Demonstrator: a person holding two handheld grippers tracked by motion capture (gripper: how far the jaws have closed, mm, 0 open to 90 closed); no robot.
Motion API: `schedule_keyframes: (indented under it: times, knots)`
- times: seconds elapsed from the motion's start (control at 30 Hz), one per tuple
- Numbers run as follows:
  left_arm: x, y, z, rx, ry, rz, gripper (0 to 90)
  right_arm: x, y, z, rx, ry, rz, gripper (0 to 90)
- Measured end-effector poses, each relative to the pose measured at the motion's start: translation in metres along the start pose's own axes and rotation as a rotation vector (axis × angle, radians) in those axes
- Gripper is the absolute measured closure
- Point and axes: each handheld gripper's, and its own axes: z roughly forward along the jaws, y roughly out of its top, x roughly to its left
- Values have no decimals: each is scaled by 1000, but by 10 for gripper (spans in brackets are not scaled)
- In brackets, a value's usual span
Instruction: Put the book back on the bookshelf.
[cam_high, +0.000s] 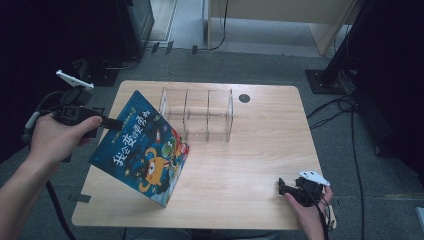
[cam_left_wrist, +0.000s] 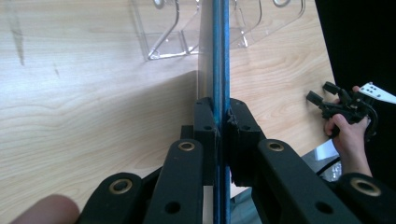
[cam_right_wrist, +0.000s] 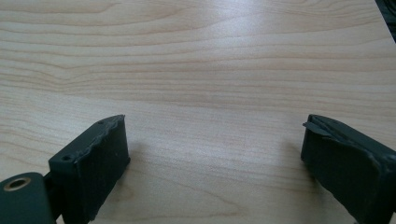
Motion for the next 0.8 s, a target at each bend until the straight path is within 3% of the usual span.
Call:
schedule_keyframes:
  times: [0.43,0.8]
  knots:
    - [-2,14,-14,-32,35,-5,853,0,0,0,1,0,4,69]
    - [-6,31,-15,-51,79,-6,853,0,0,0,1,0,4,69]
